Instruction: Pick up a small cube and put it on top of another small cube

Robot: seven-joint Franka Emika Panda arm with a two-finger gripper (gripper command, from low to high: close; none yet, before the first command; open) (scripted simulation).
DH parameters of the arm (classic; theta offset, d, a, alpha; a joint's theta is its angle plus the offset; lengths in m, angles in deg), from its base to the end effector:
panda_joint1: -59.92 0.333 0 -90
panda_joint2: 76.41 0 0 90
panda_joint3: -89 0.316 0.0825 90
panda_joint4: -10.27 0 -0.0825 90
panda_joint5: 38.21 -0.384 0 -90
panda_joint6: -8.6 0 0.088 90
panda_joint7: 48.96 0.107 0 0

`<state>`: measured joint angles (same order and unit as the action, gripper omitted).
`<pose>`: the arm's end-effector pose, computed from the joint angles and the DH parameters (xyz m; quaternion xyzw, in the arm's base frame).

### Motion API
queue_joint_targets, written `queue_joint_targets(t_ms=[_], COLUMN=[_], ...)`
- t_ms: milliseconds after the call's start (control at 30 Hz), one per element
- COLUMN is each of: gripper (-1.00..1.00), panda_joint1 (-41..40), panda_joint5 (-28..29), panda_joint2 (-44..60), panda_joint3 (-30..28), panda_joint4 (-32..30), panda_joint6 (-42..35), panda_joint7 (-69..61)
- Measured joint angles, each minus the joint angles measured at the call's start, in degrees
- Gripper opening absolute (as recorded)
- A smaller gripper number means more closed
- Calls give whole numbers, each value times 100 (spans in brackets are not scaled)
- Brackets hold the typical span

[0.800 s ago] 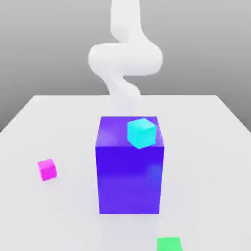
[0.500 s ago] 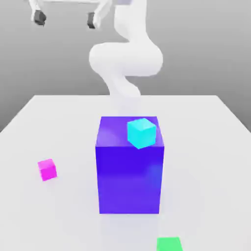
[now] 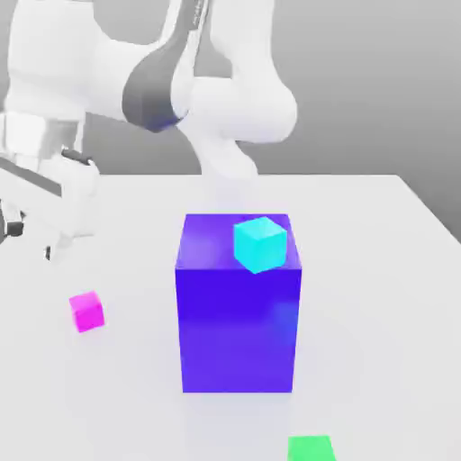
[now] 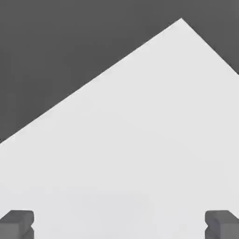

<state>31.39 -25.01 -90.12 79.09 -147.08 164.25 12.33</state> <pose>0.3255 -0.2442 0.3113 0.7135 -0.6918 0.1097 0.0161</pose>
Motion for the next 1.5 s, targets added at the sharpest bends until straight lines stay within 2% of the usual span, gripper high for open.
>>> queue_joint_targets(t_ms=[200,367,467,567,700,733,767,967,1067,1233,1400,1500], gripper=[0,0,0,0,0,0,-100,-100,-100,-100,-100,-100], panda_joint1=[-361,-504,-549,-858,-1486,-1637,-1742,-1797,-1601,-1226,-1301,-1100], panda_joint5=[-279,-1167,-1807,-2426,-2832,-2850,-2863,-2841,-2753,-2062,-1324,-1414], panda_joint2=[685,1263,1665,2082,2636,2774,2880,2932,2684,2006,1330,1310], panda_joint3=[-508,-755,-522,-53,663,809,909,960,758,215,47,282], panda_joint4=[-592,-965,-902,-807,-707,-690,-679,-673,-703,-831,-994,-782], panda_joint6=[582,1081,1391,1709,2161,2276,2364,2408,2204,1670,1134,891], panda_joint7=[-75,-598,-1014,-1446,-1778,-1810,-1835,-1823,-1721,-1186,-699,-640])
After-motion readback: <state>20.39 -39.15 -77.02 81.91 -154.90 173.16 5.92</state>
